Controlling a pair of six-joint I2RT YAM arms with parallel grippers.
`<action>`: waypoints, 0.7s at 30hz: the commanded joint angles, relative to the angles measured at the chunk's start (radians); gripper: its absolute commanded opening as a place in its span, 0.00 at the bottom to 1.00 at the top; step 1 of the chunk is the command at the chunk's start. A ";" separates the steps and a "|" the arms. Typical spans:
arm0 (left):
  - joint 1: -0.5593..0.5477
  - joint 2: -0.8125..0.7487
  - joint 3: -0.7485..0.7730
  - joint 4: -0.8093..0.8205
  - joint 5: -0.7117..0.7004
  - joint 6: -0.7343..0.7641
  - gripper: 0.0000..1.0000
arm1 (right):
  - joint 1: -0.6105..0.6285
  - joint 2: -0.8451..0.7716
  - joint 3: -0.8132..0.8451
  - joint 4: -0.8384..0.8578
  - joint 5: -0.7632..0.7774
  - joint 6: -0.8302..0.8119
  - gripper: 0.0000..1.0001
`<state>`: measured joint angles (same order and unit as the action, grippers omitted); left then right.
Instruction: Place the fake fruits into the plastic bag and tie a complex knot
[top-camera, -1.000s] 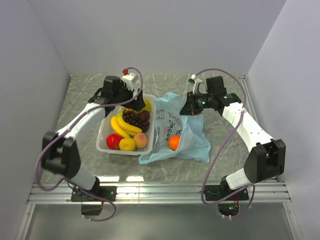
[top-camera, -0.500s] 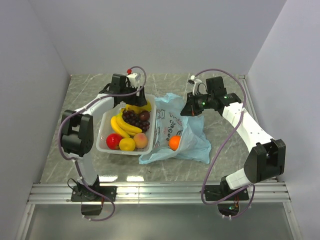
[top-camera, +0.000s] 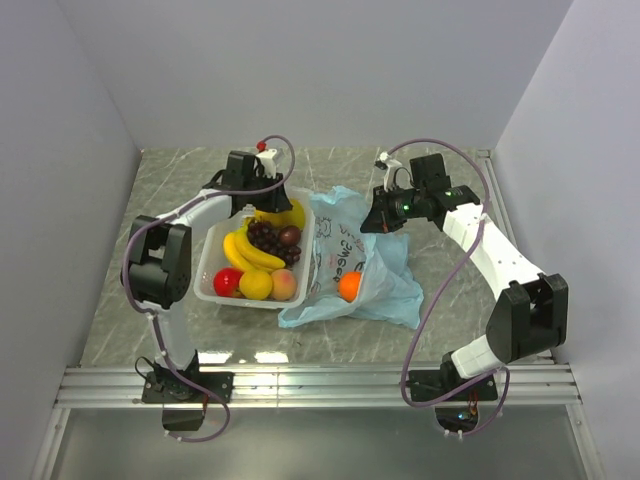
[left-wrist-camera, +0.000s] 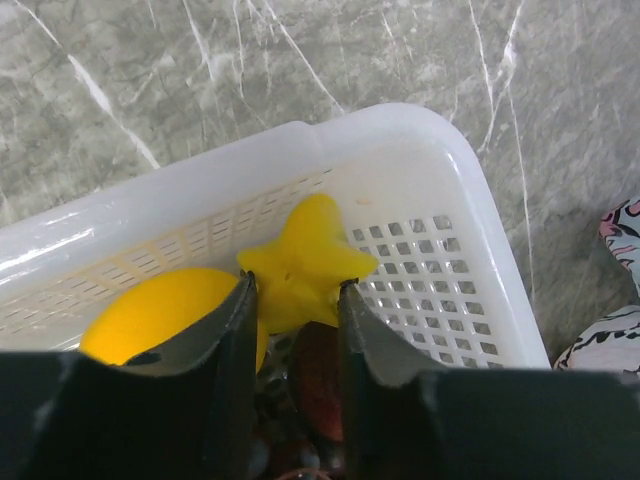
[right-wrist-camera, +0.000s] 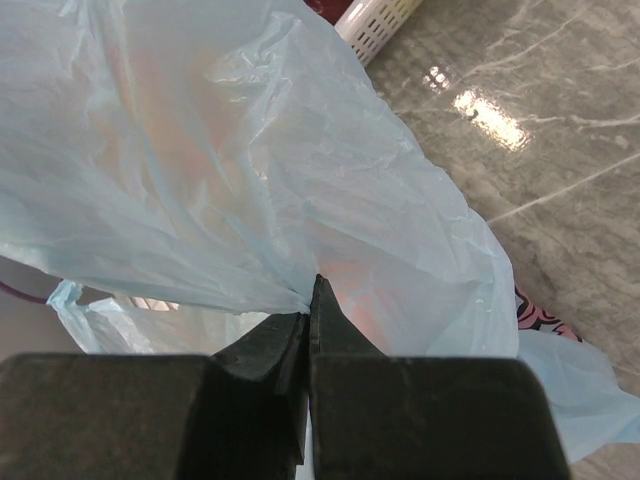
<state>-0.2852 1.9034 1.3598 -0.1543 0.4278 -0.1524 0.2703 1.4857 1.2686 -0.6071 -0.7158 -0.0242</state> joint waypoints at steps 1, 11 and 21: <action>-0.005 -0.019 0.044 -0.007 0.032 -0.015 0.24 | -0.005 -0.002 0.023 -0.011 0.002 -0.022 0.00; -0.002 -0.391 -0.065 -0.125 0.101 0.024 0.11 | -0.006 -0.019 0.015 -0.023 0.022 -0.039 0.00; -0.098 -0.633 -0.270 -0.068 0.265 -0.097 0.12 | -0.016 0.002 0.049 -0.017 0.019 -0.011 0.00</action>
<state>-0.3325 1.2663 1.1481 -0.2459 0.6178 -0.1791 0.2691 1.4872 1.2720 -0.6292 -0.6968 -0.0441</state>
